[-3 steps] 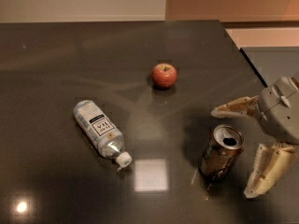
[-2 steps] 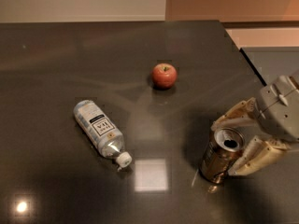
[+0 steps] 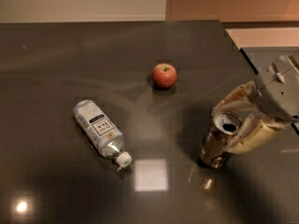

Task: Move orange can near apple

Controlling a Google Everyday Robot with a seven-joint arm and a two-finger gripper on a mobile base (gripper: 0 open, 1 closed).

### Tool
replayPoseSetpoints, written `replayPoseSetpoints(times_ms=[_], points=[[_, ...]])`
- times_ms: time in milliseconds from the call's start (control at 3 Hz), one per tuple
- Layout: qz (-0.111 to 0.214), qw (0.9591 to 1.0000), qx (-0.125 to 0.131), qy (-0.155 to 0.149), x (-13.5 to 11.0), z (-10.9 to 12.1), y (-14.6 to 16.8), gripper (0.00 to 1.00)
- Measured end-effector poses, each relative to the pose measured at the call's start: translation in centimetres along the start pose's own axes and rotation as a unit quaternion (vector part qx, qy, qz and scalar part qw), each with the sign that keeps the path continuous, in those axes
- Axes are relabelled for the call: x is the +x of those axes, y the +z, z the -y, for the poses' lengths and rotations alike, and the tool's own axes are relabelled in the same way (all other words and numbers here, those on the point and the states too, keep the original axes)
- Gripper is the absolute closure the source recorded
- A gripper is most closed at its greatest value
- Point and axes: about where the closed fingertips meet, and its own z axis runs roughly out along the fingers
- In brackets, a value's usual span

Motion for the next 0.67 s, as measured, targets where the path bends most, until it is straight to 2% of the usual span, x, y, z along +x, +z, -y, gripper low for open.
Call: replayPoseSetpoints(times_ms=[333,667], points=[[-0.002,0.9992,0.032,0.023,-1.4,3.5,-1.7,1.0],[0.0,0.9974,0.059,0.042,-2.8,7.7,-2.8,1.0]])
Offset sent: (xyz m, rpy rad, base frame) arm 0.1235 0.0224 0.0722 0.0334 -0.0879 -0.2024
